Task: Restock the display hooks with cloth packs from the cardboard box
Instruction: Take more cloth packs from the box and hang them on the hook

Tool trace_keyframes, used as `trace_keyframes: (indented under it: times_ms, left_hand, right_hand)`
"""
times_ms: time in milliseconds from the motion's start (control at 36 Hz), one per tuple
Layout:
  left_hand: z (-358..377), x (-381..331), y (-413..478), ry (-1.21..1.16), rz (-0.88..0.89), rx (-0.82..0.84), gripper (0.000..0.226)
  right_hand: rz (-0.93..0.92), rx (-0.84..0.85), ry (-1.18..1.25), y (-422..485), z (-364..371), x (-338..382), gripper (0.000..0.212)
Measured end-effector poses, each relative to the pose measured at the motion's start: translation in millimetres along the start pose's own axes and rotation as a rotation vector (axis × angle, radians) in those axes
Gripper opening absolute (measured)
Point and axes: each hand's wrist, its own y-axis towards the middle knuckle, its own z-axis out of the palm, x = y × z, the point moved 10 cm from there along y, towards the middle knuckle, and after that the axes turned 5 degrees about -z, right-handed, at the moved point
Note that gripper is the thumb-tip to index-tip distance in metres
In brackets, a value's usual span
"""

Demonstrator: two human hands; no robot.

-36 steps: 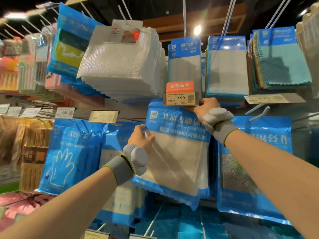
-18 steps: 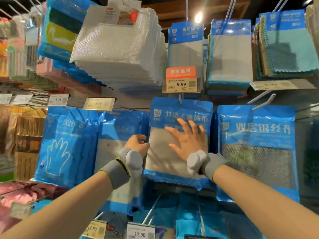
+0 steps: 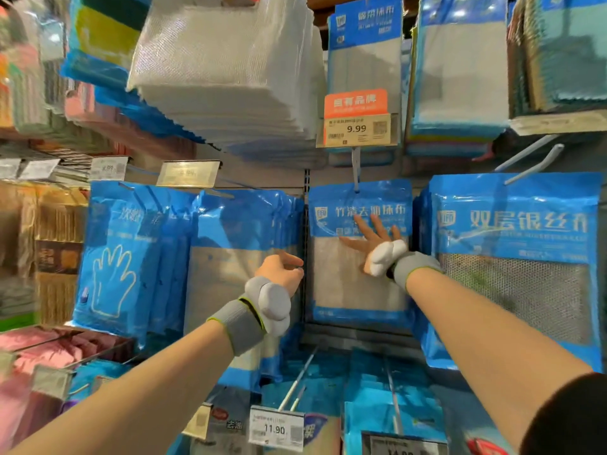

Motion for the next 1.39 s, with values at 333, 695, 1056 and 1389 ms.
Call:
trace_keyframes:
  times_ms: [333, 695, 1056, 1389]
  left_hand:
    - [31.3, 11.4, -35.9, -0.115, -0.037, 0.077, 0.03]
    - [187.6, 69.3, -195.0, -0.301, -0.248, 0.422, 0.019]
    - [390.2, 170.7, -414.8, -0.101, -0.502, 0.926, 0.018]
    - [493.5, 231.4, -543.6, 0.514, -0.162, 1.335, 0.025]
  right_hand:
    - [0.283, -0.147, 1.043, -86.2, -12.0, 3.6, 0.034]
    - [0.94, -0.491, 1.248, -328.7, 64.6, -27.7, 0.024]
    - [1.379, 0.13, 1.143, -612.9, 252.1, -21.7, 0.033]
    - [1.319, 1.115, 0.831, -836.2, 380.2, 36.4, 0.044]
